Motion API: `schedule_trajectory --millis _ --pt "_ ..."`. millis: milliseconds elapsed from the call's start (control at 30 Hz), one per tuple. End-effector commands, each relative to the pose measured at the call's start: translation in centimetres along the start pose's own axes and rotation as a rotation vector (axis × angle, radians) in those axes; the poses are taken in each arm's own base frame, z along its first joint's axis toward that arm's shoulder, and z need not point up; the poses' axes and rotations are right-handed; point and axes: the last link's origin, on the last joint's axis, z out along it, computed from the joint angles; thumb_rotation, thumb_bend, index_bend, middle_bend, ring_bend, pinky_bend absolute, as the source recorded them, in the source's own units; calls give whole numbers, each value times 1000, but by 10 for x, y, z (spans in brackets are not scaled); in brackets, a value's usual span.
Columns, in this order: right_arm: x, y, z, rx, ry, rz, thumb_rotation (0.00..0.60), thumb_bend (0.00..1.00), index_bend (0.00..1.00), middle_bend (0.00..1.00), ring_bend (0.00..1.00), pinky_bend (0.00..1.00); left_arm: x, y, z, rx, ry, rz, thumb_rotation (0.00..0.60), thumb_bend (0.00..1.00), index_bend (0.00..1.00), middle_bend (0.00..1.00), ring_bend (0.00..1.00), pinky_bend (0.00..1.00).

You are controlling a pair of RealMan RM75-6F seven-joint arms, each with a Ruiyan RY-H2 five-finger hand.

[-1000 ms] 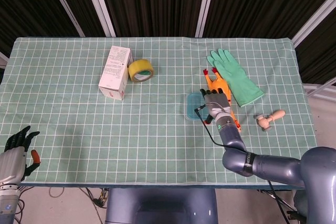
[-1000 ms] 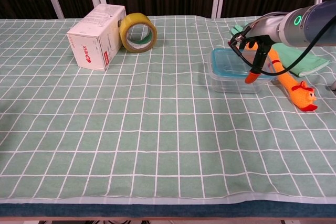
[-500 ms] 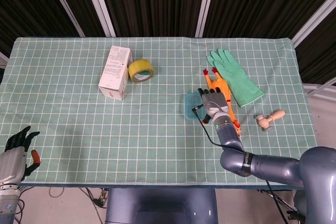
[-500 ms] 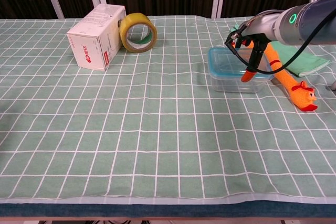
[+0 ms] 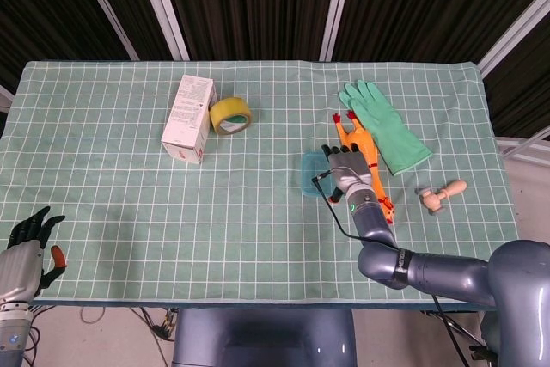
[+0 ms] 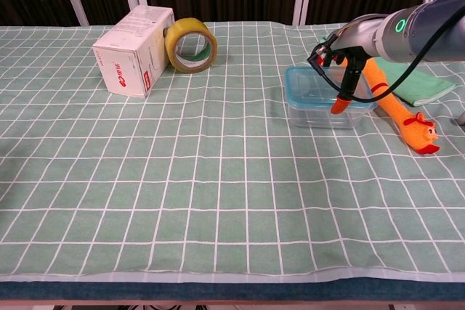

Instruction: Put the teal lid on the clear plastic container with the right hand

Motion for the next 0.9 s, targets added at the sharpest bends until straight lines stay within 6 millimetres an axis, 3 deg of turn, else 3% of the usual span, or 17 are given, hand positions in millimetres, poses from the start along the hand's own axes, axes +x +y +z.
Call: schedule_trajectory --millis 33,567,900 --pt "0 0 0 0 -1 0 600 260 0 479 123 0 0 0 0 0 0 0 600 741 180 0 0 0" --pt "-3 -1 2 -8 -18 -10 600 260 0 472 112 0 0 0 0 1 -1 0 600 741 180 0 0 0" --pt "-2 2 1 -11 -31 -7 600 260 0 262 44 0 0 0 0 1 -3 -1 600 742 180 0 0 0"
